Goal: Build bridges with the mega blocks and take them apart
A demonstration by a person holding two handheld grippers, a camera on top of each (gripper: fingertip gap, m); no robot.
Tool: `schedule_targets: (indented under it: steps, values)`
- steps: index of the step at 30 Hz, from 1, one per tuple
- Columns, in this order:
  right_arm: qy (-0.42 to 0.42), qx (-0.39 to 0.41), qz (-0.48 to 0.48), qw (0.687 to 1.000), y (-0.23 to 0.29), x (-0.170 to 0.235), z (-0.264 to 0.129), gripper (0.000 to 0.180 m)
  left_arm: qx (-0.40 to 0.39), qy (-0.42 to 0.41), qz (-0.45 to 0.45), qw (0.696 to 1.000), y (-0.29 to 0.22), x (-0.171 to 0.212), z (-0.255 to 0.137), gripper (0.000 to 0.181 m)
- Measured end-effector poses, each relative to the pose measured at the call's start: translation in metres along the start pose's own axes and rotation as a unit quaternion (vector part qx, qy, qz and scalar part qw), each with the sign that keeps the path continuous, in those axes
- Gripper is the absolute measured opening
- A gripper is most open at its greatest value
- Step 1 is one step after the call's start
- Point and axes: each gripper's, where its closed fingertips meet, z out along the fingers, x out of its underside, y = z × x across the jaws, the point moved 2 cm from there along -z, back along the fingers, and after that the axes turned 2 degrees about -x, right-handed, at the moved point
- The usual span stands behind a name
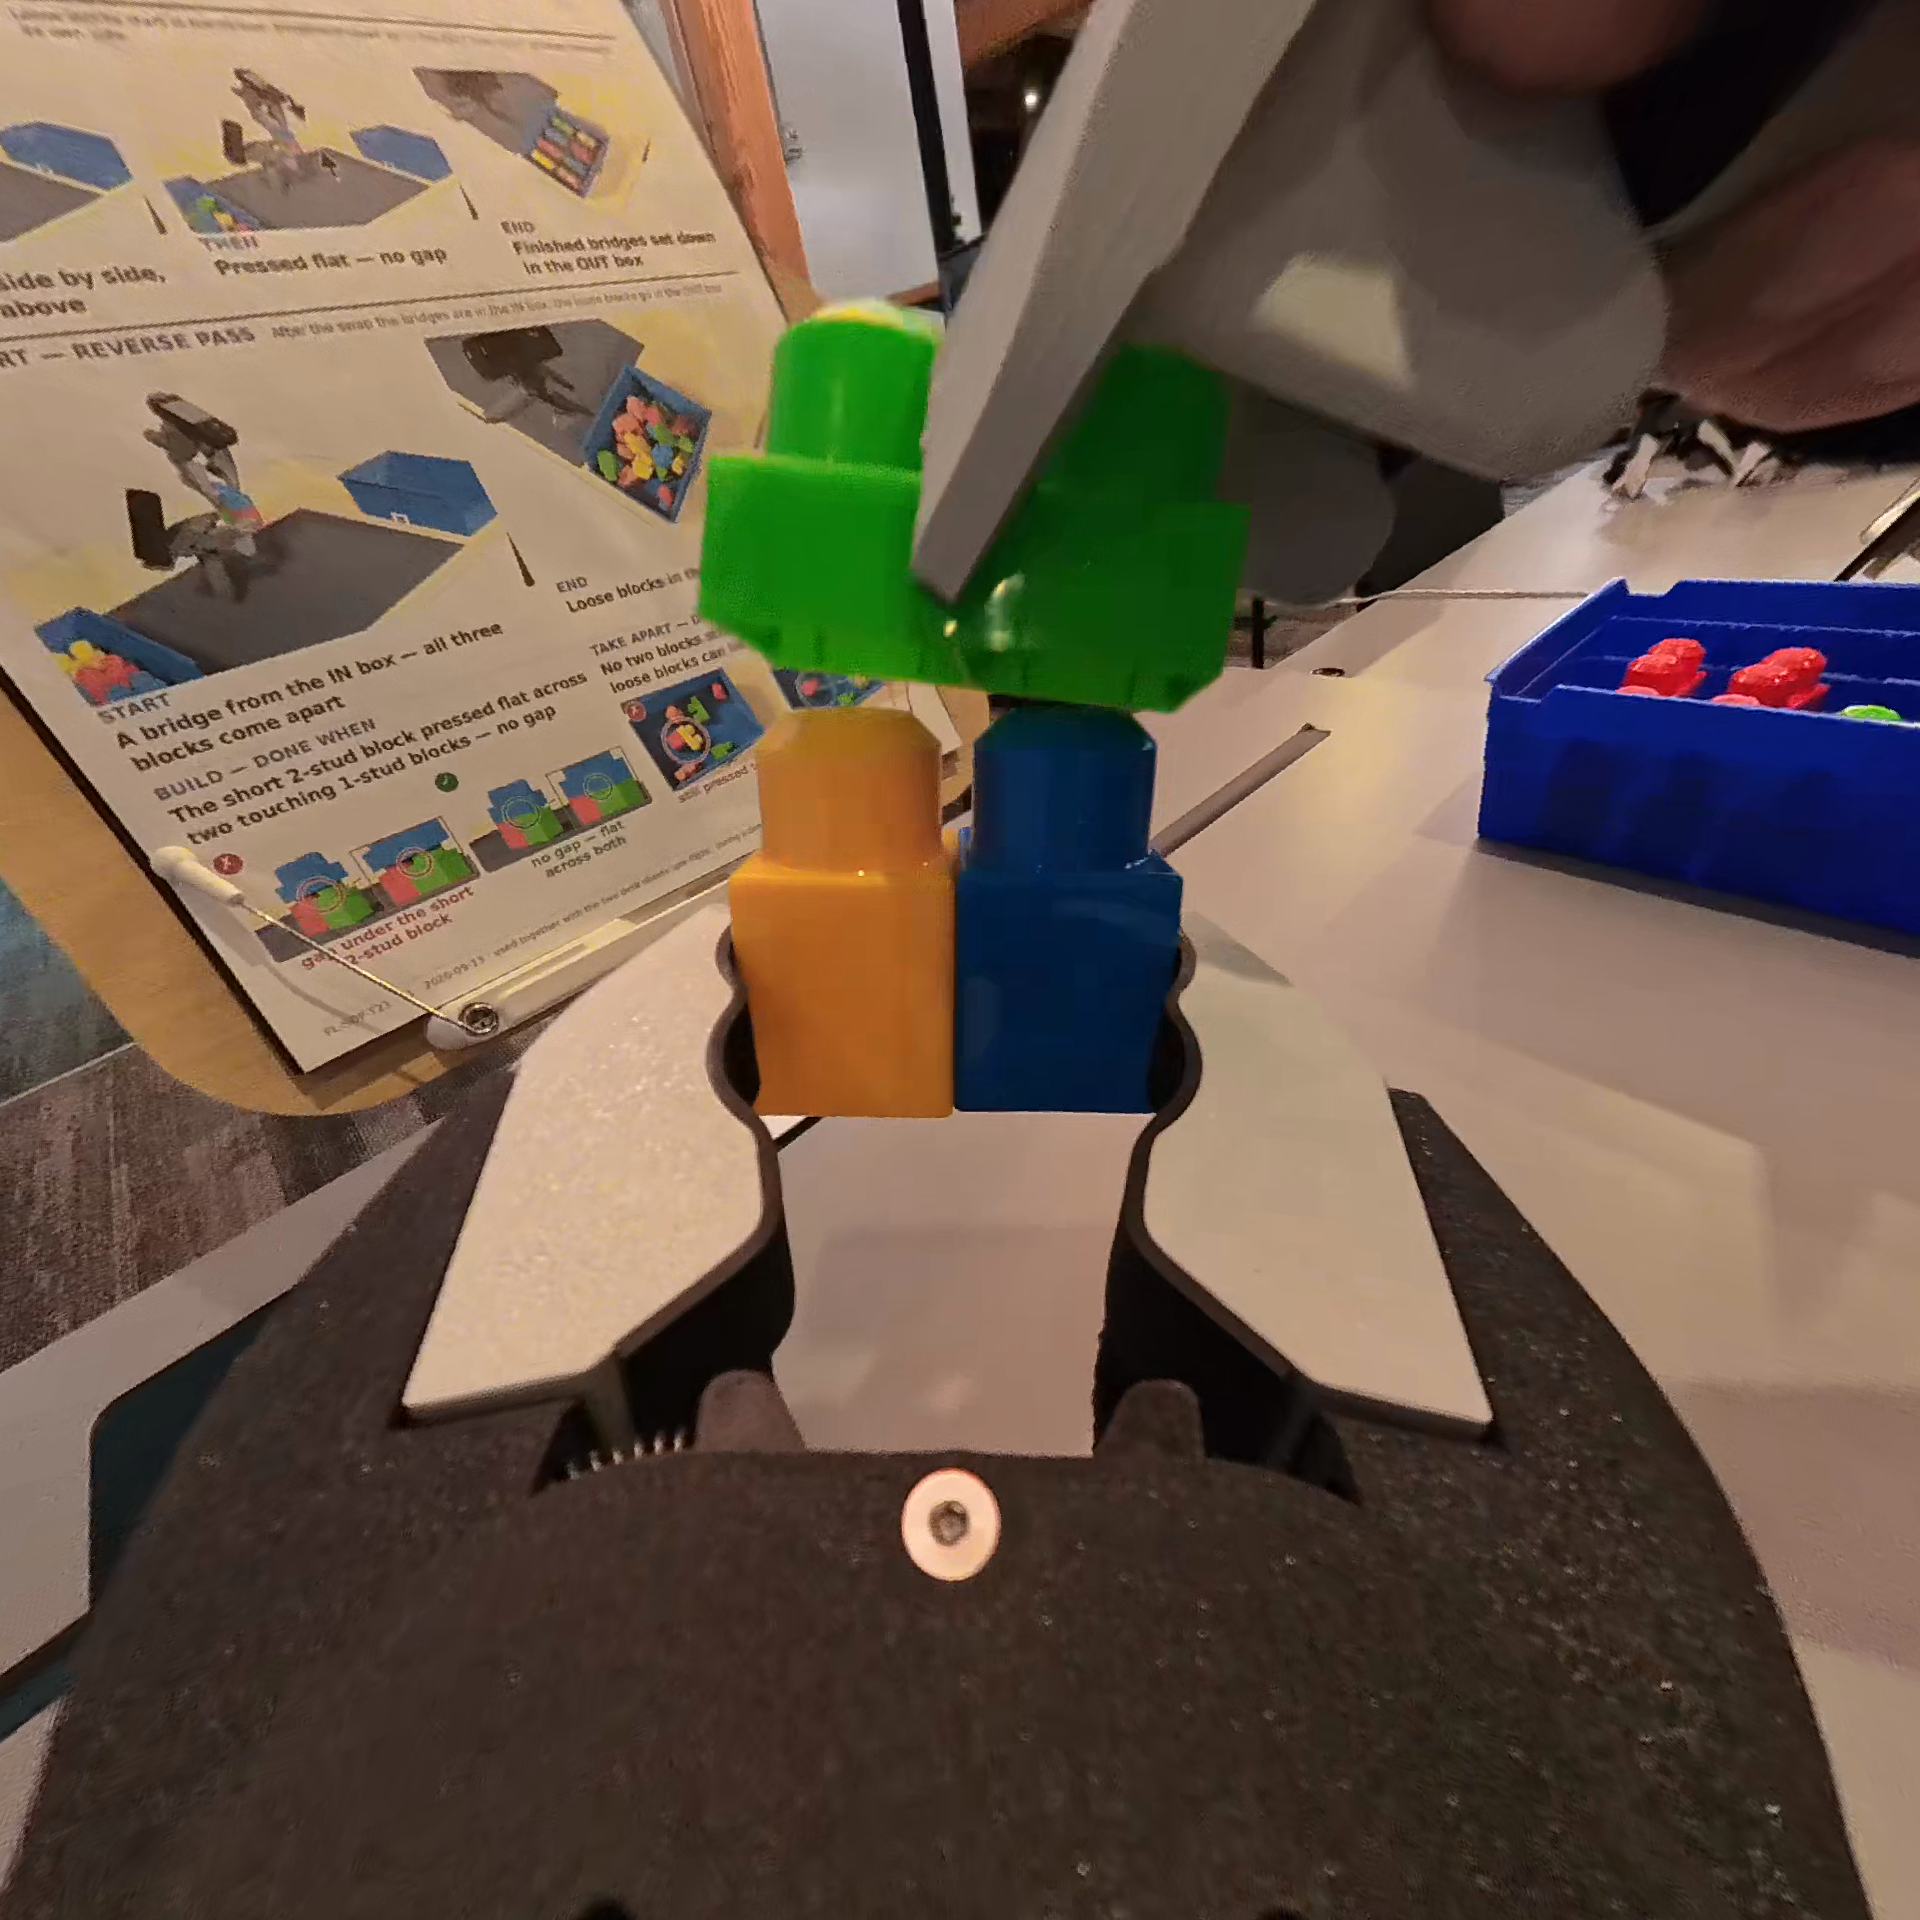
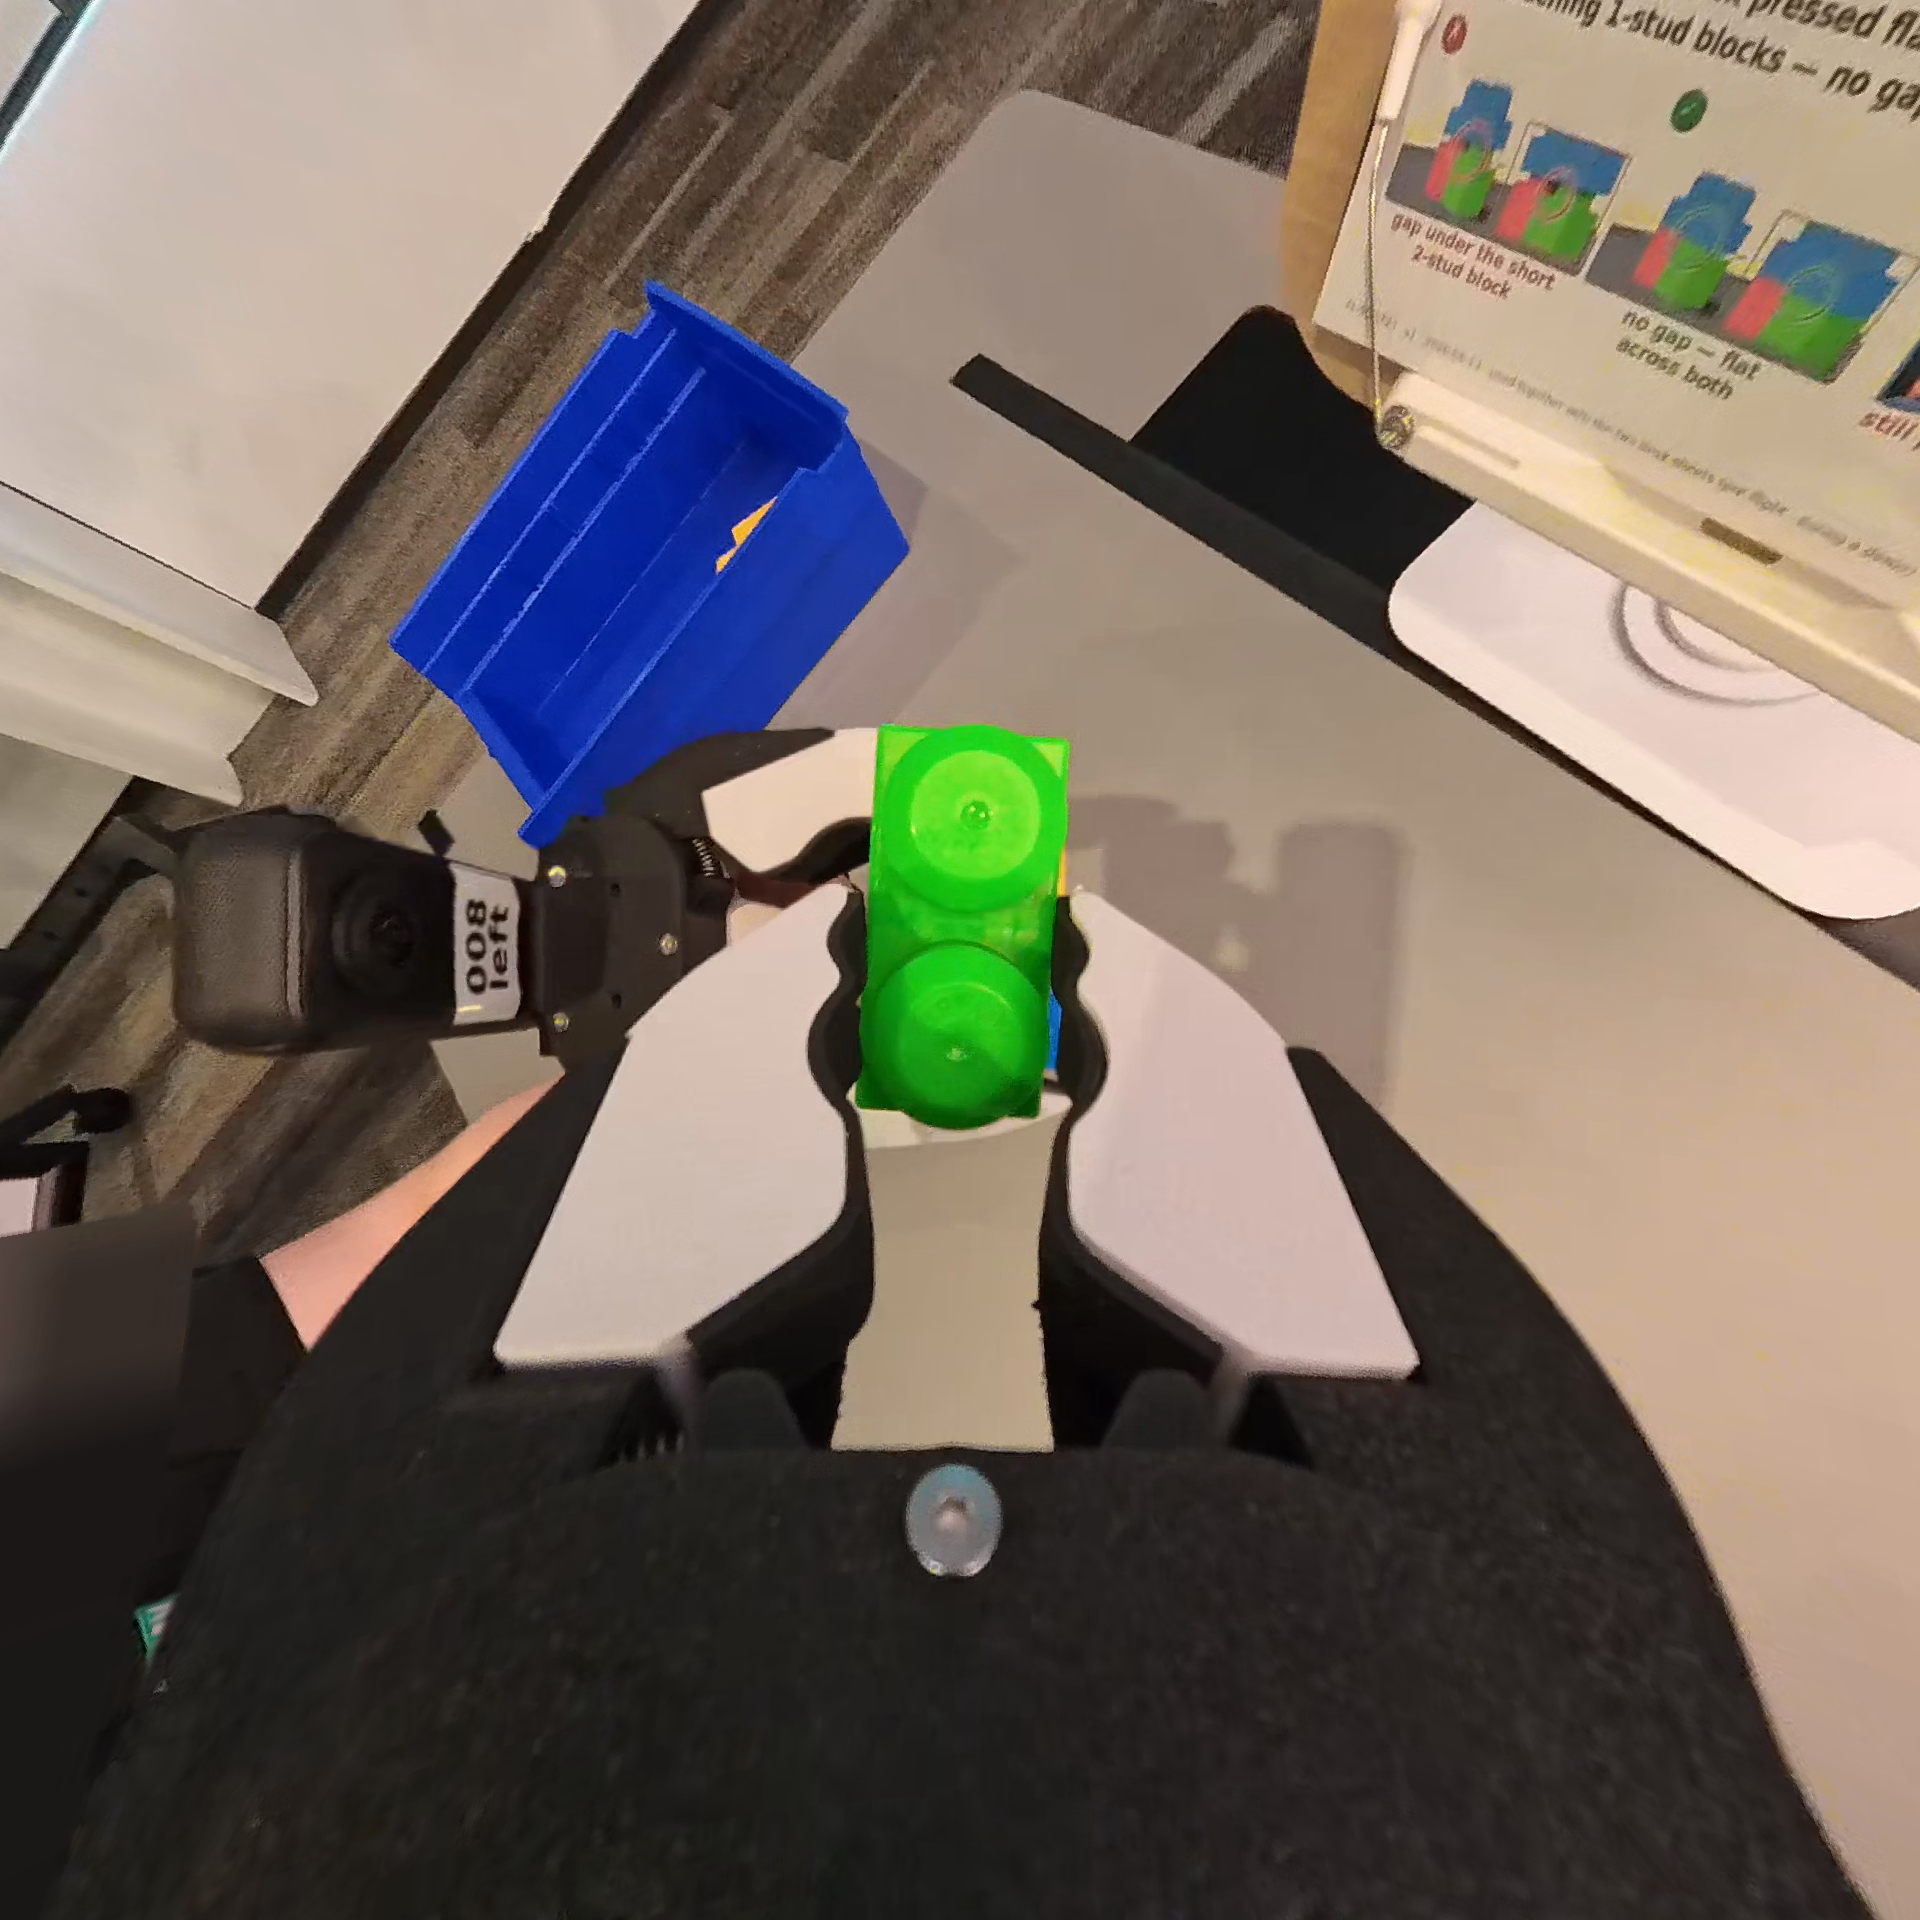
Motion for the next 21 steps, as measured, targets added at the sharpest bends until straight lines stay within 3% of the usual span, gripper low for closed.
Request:
schedule_targets:
  steps: [21]
  values:
    - [0.072,0.079,-0.071,0.992,0.018,0.013,-0.009,0.034,0.038,-0.030,-0.005,0.999,-0.020,-0.024,-0.011,0.074]
